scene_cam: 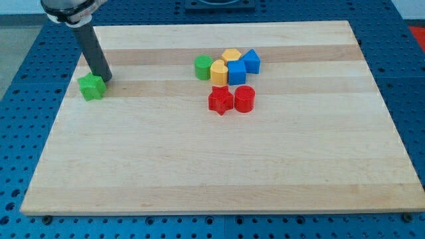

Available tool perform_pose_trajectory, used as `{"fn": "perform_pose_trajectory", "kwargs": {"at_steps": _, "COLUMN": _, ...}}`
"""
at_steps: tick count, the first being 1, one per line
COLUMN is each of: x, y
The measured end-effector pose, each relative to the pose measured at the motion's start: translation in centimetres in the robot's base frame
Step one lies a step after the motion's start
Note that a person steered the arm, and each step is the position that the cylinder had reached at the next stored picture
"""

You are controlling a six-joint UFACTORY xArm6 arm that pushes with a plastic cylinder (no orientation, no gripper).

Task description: Point your arm to green circle

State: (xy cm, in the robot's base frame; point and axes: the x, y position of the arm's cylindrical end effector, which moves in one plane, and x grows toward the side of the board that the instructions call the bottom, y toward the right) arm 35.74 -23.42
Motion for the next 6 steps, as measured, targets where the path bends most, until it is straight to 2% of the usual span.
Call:
{"fn": "perform_pose_trajectory", "kwargs": {"at_steps": 1, "x": -0.4, "y": 0.4}}
{"fn": "perform_pose_trajectory", "kwargs": {"at_steps": 3, "x": -0.8, "y": 10.9}}
{"fn": "perform_pose_trajectory", "kwargs": {"at_steps": 6, "x": -0.7, "y": 16.8}}
